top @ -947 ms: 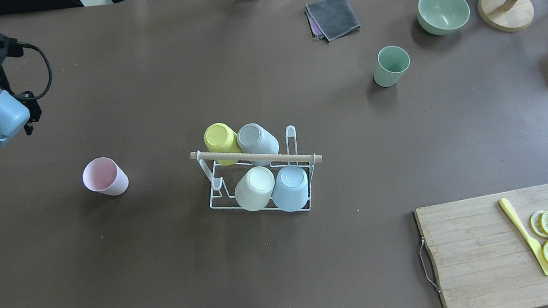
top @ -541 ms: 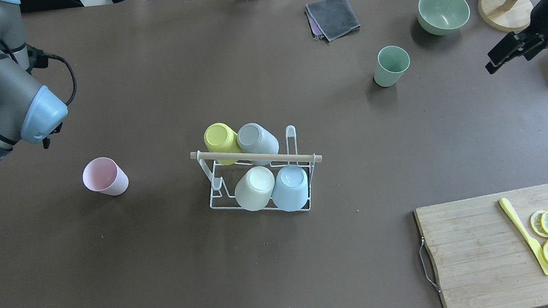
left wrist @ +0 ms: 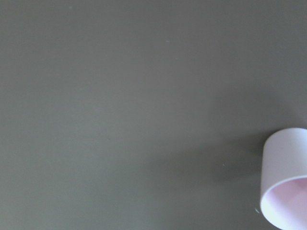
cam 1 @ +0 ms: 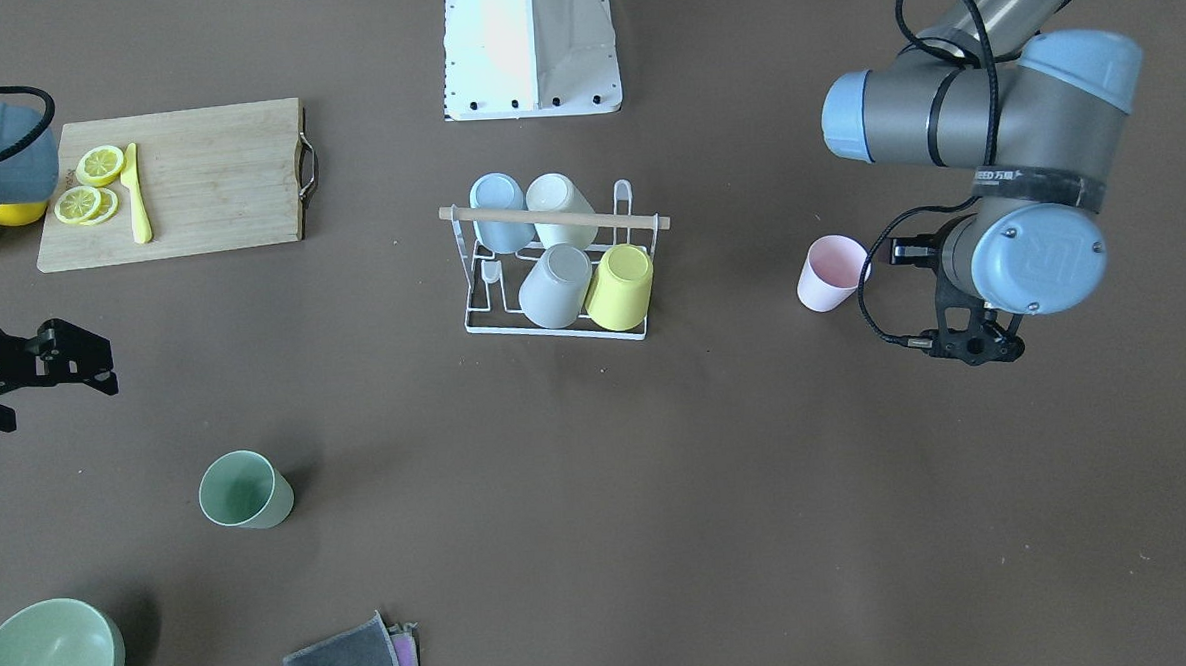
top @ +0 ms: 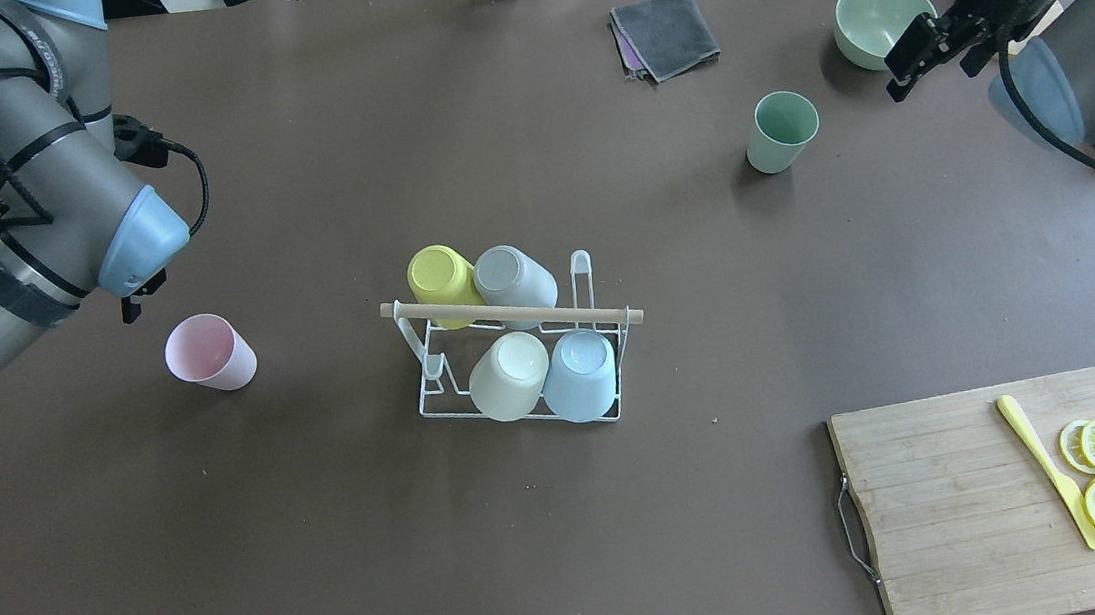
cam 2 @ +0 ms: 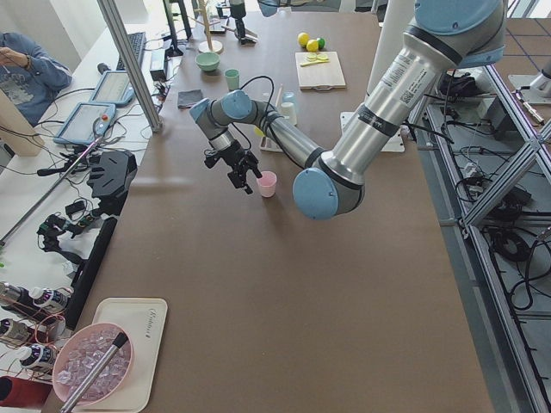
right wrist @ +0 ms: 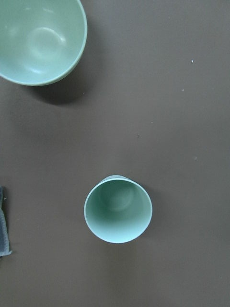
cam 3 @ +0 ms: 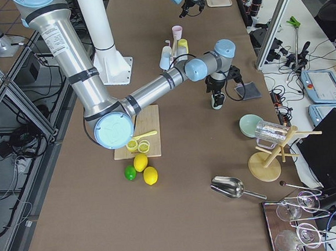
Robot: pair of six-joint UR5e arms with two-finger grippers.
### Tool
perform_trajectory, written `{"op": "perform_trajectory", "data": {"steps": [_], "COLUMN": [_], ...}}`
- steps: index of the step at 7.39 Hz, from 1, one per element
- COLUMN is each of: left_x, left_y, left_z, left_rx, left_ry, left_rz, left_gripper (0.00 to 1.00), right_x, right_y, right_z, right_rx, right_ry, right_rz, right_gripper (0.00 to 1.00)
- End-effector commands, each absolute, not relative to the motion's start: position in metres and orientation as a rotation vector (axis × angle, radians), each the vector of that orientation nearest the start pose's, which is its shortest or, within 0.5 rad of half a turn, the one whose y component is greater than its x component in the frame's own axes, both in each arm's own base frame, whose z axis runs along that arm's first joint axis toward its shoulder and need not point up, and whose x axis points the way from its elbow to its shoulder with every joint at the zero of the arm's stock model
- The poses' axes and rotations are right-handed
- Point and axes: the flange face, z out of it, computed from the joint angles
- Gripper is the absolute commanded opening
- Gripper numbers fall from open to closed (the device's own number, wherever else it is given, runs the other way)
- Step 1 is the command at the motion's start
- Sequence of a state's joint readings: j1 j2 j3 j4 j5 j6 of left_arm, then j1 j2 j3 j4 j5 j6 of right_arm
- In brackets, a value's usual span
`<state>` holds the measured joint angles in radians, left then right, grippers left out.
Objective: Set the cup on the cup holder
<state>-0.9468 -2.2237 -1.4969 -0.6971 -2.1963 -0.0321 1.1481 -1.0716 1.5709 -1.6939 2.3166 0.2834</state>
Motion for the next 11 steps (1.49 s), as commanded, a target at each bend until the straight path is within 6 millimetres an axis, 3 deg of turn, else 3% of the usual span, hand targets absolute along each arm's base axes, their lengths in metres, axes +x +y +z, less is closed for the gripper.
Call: {"op": "perform_trajectory", "data": {"steps": [1, 2, 5, 9, 11], "left_x": [0.358, 0.373, 0.413, 0.456, 0.465], "left_y": [-0.587, -0.592, -0.601, -0.597, -0.593], "left_z": [0.378, 0.376, 0.376, 0.387, 0.393], "left_rx": [-0.482, -0.476, -0.548, -0.594, -0.586], "left_ry": [0.522, 0.554, 0.608, 0.594, 0.552], "left_rz": [0.612, 0.638, 0.623, 0.650, 0.679], "left_gripper": [0.99, 0.99, 0.98, 0.97, 0.97], "right_x": [-0.244, -0.262, -0.340, -0.369, -0.401], "right_y": [-0.692, -0.724, -0.758, -0.794, -0.789], "right_z": [0.367, 0.362, 0.333, 0.324, 0.331], "right_rx": [0.039, 0.027, -0.011, -0.099, -0.157], "right_ry": [-0.798, -0.789, -0.706, -0.647, -0.634], "right_rz": [-0.258, -0.257, -0.300, -0.283, -0.301], "right_gripper": [1.00, 1.00, 1.00, 1.00, 1.00]}}
